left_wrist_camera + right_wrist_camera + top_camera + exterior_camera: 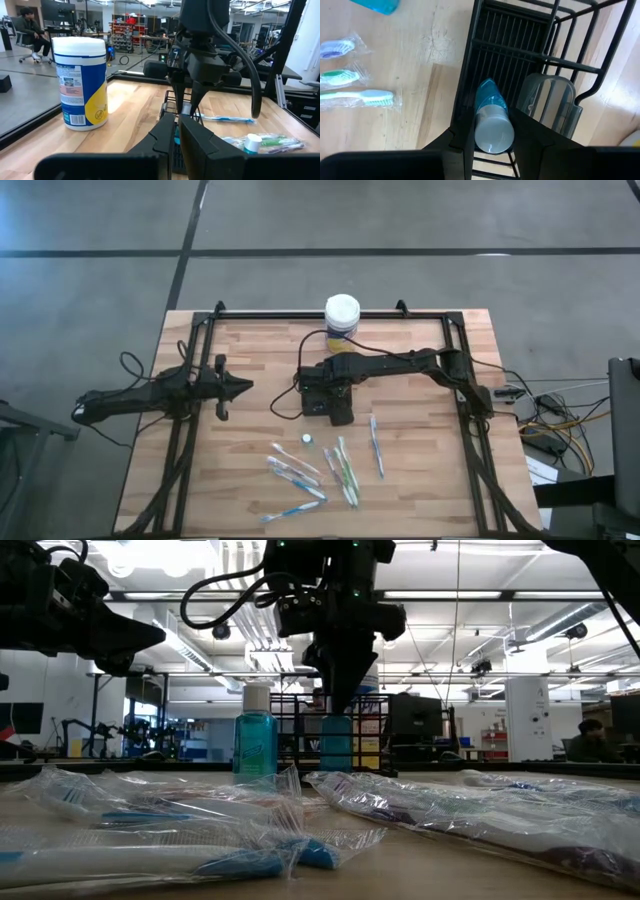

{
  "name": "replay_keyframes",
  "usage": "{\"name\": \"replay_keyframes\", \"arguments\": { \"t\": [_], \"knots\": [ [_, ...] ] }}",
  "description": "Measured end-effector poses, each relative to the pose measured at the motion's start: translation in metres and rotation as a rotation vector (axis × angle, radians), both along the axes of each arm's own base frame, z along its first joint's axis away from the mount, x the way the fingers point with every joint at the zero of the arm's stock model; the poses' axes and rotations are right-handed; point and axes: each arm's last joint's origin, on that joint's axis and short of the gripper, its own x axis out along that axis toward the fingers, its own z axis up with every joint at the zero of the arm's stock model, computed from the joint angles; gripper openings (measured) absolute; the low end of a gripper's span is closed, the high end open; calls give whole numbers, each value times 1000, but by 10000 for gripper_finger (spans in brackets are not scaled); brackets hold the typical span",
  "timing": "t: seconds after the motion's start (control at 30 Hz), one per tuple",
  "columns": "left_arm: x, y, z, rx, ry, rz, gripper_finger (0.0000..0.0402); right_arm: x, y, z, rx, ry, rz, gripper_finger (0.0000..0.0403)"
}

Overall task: Pick & Place toothbrushing station
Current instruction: Put the bottom blue mouthwash into the black wire organizer, then adjust the black wire organizer

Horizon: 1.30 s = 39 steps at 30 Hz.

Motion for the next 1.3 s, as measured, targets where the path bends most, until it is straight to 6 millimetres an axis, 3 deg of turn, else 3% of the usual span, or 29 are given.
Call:
{"name": "replay_keyframes", "arguments": {
  "t": [0.2,0.53,1.0,1.3],
  "knots": [
    [0,0,0,0,0,3,35,0,0,-1,-1,-4,12,98],
    [0,0,0,0,0,3,35,3,1,5,13,-16,3,157],
    [0,0,0,0,0,2,35,7,1,44,9,-95,1,164],
    [0,0,0,-4,0,-1,35,-10,1,66,9,-39,0,164]
  ]
}}
